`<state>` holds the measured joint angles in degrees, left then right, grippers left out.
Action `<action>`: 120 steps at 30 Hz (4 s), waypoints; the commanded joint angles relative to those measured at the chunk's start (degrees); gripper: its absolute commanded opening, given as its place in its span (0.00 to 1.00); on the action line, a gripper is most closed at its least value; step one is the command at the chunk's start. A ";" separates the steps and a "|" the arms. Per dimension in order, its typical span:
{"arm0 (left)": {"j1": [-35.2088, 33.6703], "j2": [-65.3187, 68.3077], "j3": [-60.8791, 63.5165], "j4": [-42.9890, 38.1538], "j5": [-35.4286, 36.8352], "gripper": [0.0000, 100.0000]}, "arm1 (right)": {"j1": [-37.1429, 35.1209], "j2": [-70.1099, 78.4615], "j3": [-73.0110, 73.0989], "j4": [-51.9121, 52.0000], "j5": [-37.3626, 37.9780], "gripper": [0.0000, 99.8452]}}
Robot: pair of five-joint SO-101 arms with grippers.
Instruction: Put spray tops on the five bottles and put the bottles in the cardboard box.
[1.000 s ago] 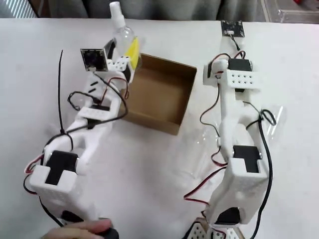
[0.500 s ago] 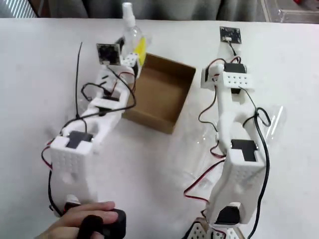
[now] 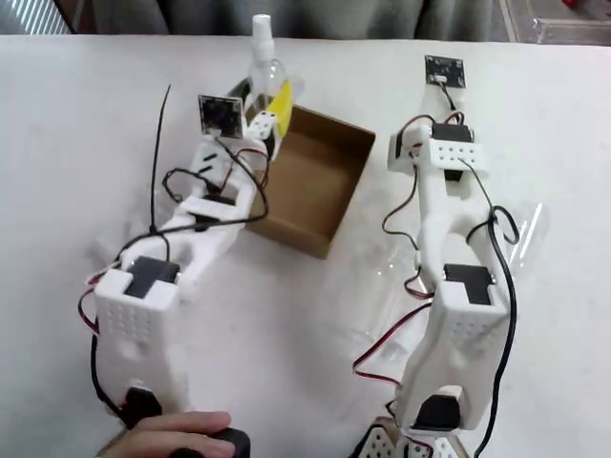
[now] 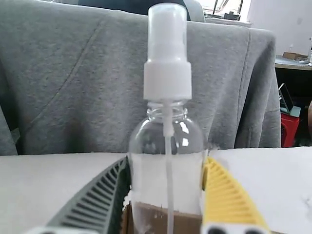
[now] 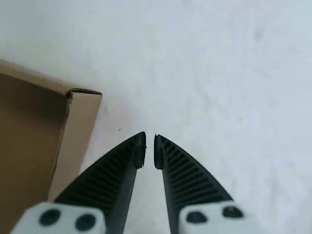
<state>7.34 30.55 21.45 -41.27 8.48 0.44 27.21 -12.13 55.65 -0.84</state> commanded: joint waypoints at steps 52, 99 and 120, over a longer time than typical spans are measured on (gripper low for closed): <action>-2.24 11.47 -10.64 0.62 -0.79 0.22 | 1.71 -0.92 -0.62 -2.77 0.00 0.02; -2.77 -37.41 27.34 24.97 -0.88 0.37 | 1.36 -7.69 -0.70 6.81 -0.09 0.02; -12.62 -75.47 20.22 91.16 8.26 0.37 | 8.31 -15.43 -0.53 33.27 6.95 0.02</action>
<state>-2.59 -42.59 48.88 42.59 13.23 7.38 15.43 -12.13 85.80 5.32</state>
